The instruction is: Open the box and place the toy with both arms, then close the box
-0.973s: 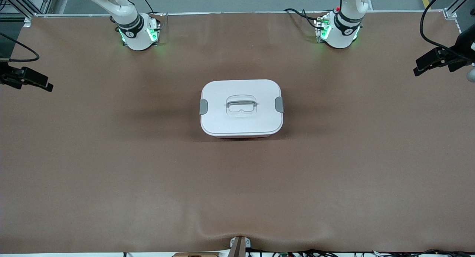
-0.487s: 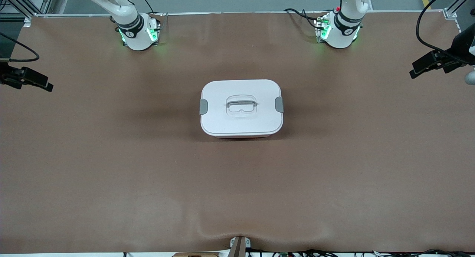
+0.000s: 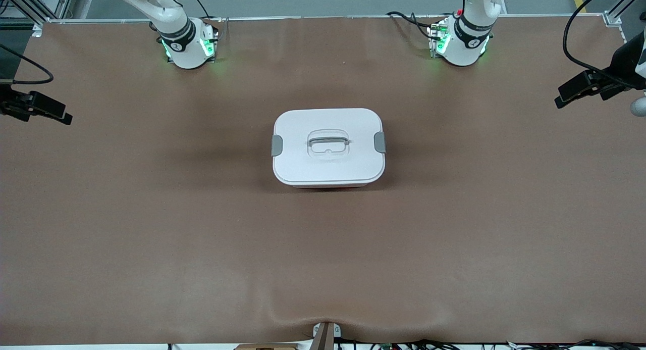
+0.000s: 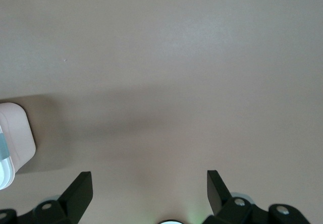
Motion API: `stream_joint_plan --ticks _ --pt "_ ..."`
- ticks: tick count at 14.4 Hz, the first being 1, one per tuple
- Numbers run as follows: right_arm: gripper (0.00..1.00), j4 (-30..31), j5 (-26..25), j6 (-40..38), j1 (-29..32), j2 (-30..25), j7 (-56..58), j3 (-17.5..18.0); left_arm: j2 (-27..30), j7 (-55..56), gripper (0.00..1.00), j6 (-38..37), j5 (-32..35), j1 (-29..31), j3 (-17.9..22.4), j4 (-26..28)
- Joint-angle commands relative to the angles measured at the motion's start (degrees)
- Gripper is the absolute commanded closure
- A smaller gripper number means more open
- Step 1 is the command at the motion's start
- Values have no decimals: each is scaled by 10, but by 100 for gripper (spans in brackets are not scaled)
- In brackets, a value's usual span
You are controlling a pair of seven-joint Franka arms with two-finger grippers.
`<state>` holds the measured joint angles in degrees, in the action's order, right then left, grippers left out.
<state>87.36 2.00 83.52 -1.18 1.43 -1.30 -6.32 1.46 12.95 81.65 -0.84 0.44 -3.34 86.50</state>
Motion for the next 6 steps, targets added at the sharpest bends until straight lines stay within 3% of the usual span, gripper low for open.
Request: stream_joint_plan --ticks 1,6 --pt "0 -7 -8 -3 7 -1 -6 6 13 4 0 10 0 -1 1 14" --pt "0 -7 -8 -3 7 -1 -6 7 8 -14 0 10 5 -2 2 11"
